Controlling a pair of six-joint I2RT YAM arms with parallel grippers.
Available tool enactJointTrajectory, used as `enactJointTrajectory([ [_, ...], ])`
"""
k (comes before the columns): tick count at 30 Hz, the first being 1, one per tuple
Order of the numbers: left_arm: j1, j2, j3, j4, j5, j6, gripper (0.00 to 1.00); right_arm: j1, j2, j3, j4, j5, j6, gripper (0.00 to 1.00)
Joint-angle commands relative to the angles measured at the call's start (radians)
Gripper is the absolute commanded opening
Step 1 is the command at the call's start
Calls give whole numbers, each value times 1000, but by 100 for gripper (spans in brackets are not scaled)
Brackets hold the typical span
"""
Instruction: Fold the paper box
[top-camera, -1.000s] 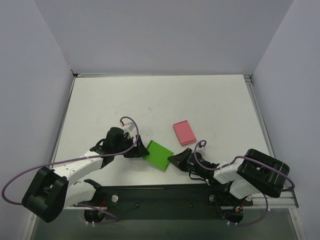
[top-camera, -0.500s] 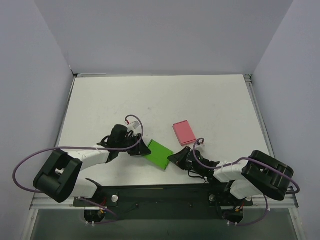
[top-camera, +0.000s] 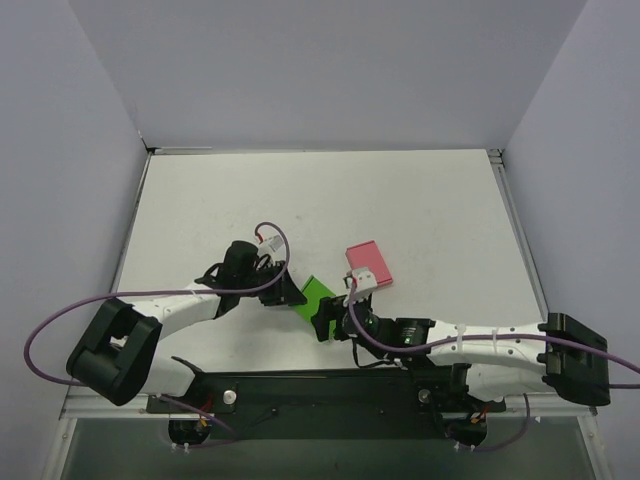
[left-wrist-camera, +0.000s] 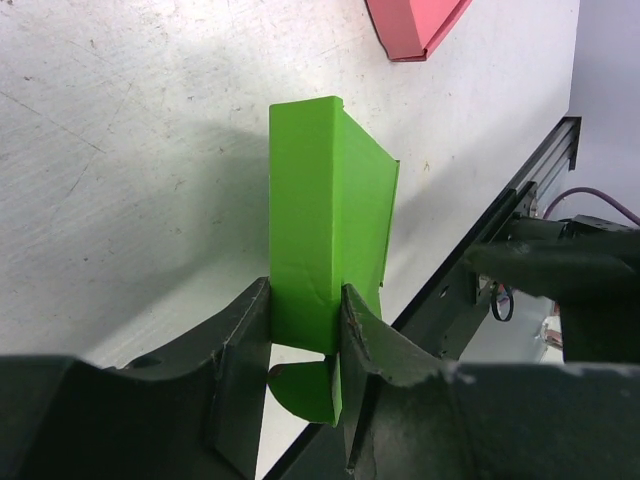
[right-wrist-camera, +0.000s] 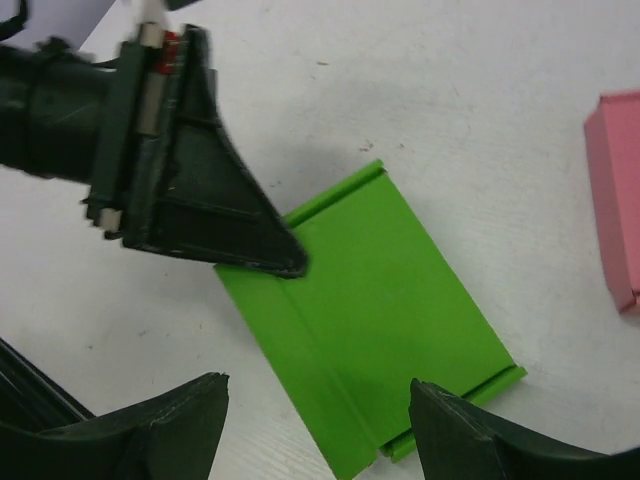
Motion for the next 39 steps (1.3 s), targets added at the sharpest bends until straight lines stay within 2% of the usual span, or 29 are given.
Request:
enactJointTrajectory([
  [1,23,-22,57,-95,48,22,25,121,82,164,-195,247,-305,74],
  [9,68,-16,51,-132,128,13,25,281,370,399,-302,428,-443,75],
  [16,79,-32,64,-229,174,10,25,290,571,538,-431,541,-440,73],
  [24,91,-78,60,-286,214,-18,25,292,687,591,-442,578,-520,70],
  [27,102,-94,62,-308,218,-27,25,292,713,600,-445,600,-546,60],
  [28,103,-95,68,-321,215,-15,25,292,713,598,-451,604,-549,48],
  [29,106,-97,77,-331,212,-7,26,292,708,595,-451,606,-554,43],
  [32,111,-101,85,-355,204,13,35,290,679,583,-454,601,-564,26],
  [33,114,-105,93,-362,201,19,40,289,668,580,-459,588,-570,24],
  [34,116,-108,99,-368,198,34,52,287,644,574,-460,577,-572,19],
  [37,137,-135,132,-423,174,96,68,254,575,542,-463,459,-584,15],
  [38,146,-146,142,-445,163,116,70,241,553,523,-463,425,-584,15],
  [39,169,-169,149,-489,155,136,72,205,533,514,-468,328,-604,15],
])
